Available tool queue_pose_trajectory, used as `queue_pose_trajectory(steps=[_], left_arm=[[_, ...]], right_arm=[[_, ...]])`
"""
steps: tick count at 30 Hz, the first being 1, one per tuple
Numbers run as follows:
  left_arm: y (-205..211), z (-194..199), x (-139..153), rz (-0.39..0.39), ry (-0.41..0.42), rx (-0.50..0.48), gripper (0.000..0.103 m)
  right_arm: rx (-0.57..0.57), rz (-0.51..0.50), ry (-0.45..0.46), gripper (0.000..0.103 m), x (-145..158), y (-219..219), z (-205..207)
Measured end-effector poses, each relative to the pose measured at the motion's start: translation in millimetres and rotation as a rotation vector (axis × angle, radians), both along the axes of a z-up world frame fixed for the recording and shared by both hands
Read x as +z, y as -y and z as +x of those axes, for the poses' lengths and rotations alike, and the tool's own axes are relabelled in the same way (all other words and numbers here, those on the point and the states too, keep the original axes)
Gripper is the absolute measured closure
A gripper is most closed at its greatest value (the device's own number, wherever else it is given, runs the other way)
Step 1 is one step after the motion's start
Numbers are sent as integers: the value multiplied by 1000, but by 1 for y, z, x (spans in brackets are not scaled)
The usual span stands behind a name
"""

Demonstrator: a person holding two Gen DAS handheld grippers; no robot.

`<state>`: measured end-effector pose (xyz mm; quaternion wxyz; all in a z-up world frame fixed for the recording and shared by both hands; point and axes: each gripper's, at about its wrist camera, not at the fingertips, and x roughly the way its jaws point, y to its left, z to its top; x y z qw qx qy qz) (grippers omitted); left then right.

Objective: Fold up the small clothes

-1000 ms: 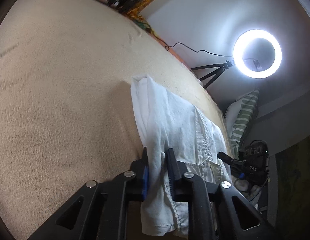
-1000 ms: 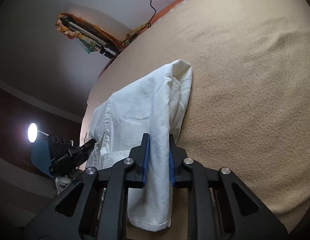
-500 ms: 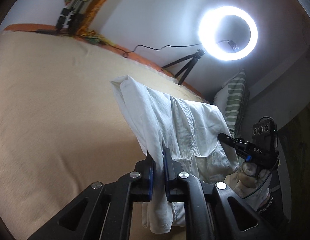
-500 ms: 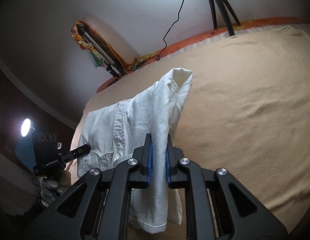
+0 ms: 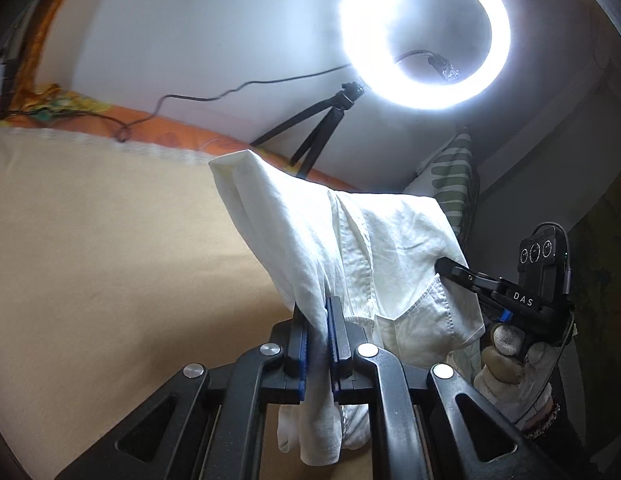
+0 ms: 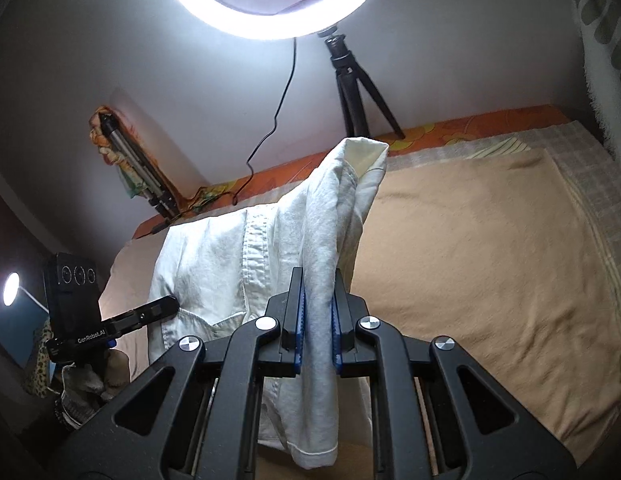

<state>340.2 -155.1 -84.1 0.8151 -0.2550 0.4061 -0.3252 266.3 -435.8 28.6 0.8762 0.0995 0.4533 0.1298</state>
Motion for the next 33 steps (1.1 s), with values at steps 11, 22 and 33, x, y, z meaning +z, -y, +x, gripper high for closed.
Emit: queue_pose_trajectory(steps=[11, 22, 33], left_arm=[[74, 72, -8, 33, 25, -12, 98], [105, 87, -20, 161, 36, 4, 97], [105, 78, -9, 319, 83, 38, 68]], right_arm=[[-80, -82, 32, 92, -10, 49, 62], [-116, -159, 5, 92, -39, 76, 93], [-198, -308, 32, 79, -30, 83, 90]])
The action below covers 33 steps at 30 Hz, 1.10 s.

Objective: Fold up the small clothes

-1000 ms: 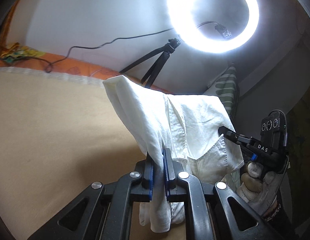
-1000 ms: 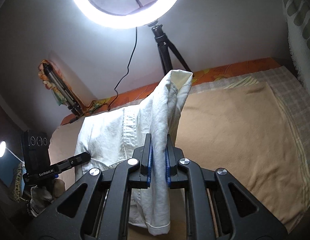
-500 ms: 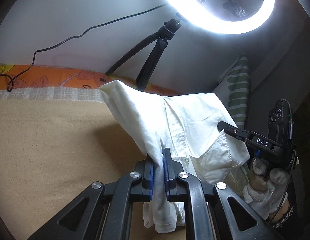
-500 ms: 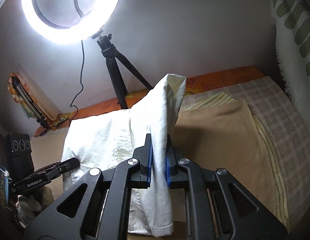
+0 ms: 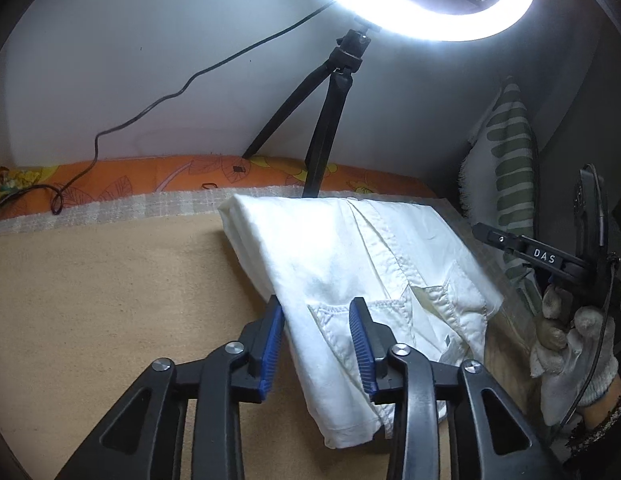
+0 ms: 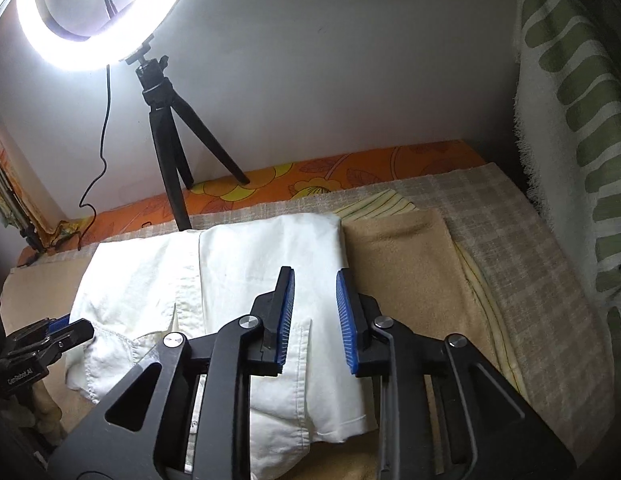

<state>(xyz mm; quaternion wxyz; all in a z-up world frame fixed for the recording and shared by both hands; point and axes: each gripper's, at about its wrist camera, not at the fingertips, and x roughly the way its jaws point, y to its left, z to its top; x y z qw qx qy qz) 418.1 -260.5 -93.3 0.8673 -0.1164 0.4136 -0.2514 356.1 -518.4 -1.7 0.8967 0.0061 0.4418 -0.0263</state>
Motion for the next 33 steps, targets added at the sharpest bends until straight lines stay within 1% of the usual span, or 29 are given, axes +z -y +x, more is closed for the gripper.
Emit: queue_pose_trajectory(steps=[1, 4, 8, 14, 20, 21, 23, 24, 26, 27, 28, 29, 30, 33], left_arm=[[-2, -2, 3, 2, 5, 1, 66], [-7, -9, 13, 4, 19, 11, 64], [-11, -24, 27, 15, 37, 5, 55], [-20, -53, 58, 34, 89, -3, 52], [-37, -96, 91, 51, 159, -13, 46], [-39, -105, 96, 53, 169, -17, 45], [-45, -121, 105, 57, 187, -20, 37], [-47, -129, 109, 60, 198, -23, 35], [-53, -146, 115, 66, 214, -30, 27], [-56, -153, 117, 66, 215, -34, 25], [-59, -161, 120, 69, 218, -39, 21], [-62, -169, 122, 78, 224, -40, 18], [-65, -177, 125, 85, 232, -40, 17], [-75, -202, 133, 92, 253, -37, 8]], right_arm=[[0, -1, 4, 79, 4, 0, -2], [6, -13, 19, 79, 16, -6, -12], [1, -31, 41, 79, 35, -19, -27], [5, -42, 78, 79, 63, -42, -54], [20, -61, 107, 79, 92, -68, -88], [21, -56, 113, 75, 95, -72, -93], [24, -48, 127, 68, 103, -82, -107], [26, -46, 130, 67, 105, -87, -113], [37, -36, 128, 67, 110, -98, -127], [41, -35, 126, 67, 112, -103, -134], [46, -36, 130, 65, 113, -108, -141], [47, -37, 136, 55, 115, -113, -148], [49, -36, 144, 49, 117, -117, -155], [52, -34, 160, 46, 118, -129, -173]])
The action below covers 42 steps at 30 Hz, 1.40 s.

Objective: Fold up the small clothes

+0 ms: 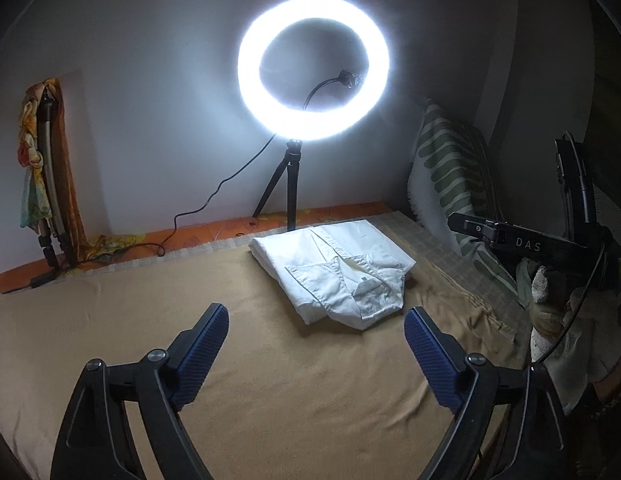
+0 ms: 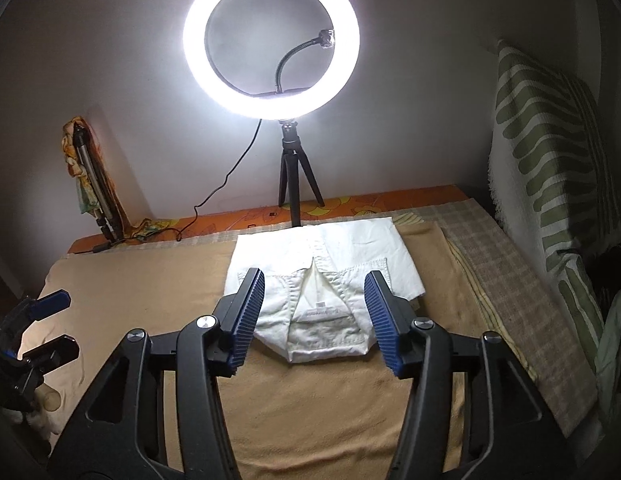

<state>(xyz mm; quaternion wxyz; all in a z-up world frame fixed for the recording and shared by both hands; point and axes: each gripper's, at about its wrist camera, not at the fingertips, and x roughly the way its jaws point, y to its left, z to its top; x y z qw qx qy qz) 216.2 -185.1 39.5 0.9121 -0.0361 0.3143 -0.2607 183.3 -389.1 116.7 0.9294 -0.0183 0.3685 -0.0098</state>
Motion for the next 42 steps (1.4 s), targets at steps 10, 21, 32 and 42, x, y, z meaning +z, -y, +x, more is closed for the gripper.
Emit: queue_pose_trajectory(steps=[10, 21, 32, 42], left_arm=[[-26, -67, 8, 60, 71, 27, 0], [-32, -92, -7, 122, 67, 18, 0], [-26, -97, -9, 158, 76, 19, 0], [-25, -99, -9, 192, 86, 49, 0]], right_arm=[[-14, 0, 33, 29, -5, -37, -45], [-87, 24, 42, 17, -26, -42, -74], [-108, 26, 46, 16, -34, -46, -79], [-102, 30, 46, 14, -37, -45, -75]])
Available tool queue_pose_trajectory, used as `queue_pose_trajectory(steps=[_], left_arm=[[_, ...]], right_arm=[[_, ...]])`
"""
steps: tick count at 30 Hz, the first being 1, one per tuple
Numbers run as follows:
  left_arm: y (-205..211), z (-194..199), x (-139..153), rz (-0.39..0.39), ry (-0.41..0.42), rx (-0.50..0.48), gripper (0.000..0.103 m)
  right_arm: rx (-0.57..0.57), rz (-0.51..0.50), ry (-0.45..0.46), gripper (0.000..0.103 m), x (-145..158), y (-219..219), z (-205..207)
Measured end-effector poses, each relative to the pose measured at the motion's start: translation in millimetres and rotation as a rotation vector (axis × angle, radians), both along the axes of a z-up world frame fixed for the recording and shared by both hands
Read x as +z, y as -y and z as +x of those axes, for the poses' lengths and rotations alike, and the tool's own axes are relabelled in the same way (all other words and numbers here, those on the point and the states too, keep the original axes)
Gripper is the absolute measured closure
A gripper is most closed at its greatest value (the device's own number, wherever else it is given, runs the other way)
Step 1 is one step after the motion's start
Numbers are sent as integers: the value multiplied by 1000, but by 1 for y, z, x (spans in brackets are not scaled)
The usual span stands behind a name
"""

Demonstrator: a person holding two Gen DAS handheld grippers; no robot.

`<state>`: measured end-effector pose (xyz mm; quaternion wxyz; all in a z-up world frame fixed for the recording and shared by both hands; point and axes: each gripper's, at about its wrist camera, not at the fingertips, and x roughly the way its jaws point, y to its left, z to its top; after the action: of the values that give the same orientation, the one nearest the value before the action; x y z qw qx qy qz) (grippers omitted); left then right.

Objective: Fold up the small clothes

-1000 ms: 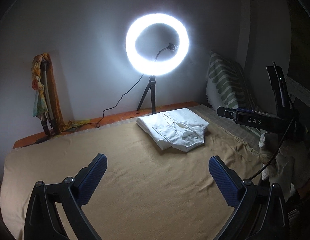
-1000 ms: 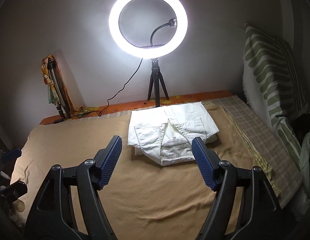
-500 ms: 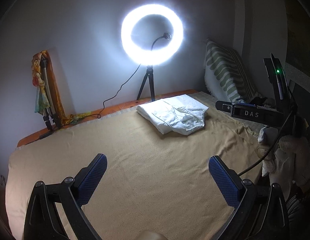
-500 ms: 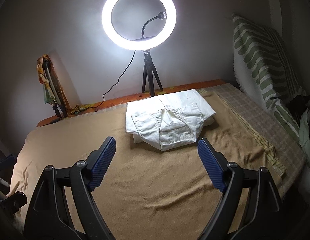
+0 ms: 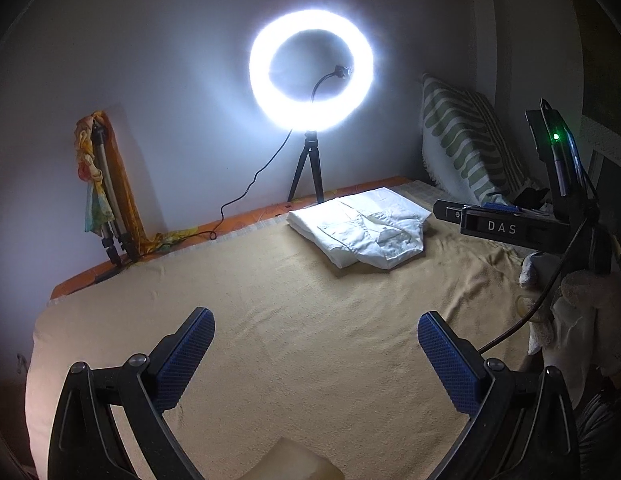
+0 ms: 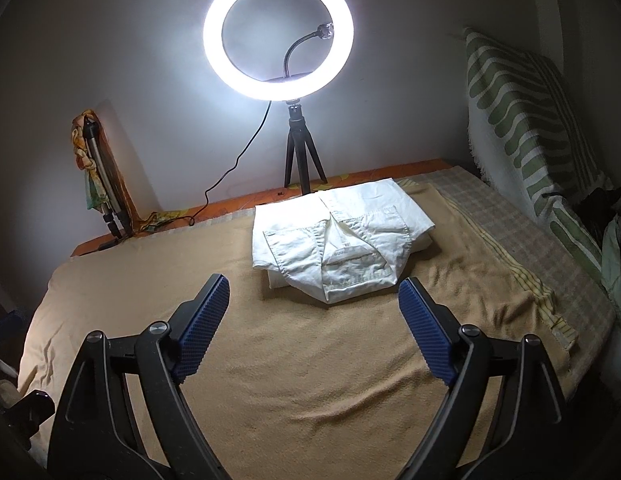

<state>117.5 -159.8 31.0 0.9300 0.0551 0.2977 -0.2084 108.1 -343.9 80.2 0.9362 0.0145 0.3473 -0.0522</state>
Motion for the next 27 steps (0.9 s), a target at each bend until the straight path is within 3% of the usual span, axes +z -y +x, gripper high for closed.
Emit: queue_pose_trajectory(steps=[27], left_arm=[[-1, 0, -2, 11, -7, 13, 0]], right_arm=[[-2, 6, -26, 14, -11, -3, 0]])
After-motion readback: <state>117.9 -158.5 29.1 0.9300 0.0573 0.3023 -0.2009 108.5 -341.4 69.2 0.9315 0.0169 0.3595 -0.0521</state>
